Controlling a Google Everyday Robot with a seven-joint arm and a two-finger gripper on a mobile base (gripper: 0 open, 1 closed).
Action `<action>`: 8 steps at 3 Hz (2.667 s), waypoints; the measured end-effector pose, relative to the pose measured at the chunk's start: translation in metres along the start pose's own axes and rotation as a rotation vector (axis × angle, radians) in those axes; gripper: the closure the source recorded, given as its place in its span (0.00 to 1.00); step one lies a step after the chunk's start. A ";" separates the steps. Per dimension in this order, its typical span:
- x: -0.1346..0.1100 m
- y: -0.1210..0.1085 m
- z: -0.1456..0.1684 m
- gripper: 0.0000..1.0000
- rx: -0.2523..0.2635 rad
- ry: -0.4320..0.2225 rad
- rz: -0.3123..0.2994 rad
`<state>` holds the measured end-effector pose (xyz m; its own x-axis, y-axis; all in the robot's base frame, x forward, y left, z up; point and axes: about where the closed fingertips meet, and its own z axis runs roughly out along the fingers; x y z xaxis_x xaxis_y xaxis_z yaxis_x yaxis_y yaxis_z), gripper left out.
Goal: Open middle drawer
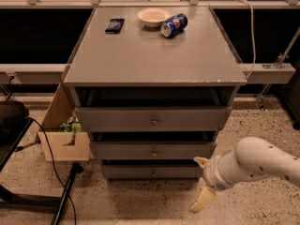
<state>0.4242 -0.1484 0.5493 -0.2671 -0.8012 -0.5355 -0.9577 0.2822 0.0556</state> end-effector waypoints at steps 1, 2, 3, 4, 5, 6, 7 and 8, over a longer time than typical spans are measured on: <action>0.010 -0.018 0.037 0.00 0.025 -0.008 -0.059; 0.010 -0.023 0.042 0.00 0.031 -0.015 -0.068; 0.010 -0.034 0.053 0.00 0.039 -0.036 -0.091; 0.010 -0.053 0.067 0.00 0.054 -0.069 -0.121; 0.008 -0.074 0.084 0.00 0.075 -0.108 -0.157; 0.005 -0.094 0.101 0.00 0.085 -0.111 -0.204; -0.007 -0.122 0.123 0.00 0.082 -0.041 -0.293; -0.004 -0.124 0.124 0.00 0.091 -0.044 -0.289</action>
Offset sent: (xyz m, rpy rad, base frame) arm 0.0162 0.0052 -0.0300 -0.0069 -0.0465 0.0338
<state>0.5569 -0.1151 0.4402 0.0222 -0.8321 -0.5542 -0.9794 0.0931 -0.1790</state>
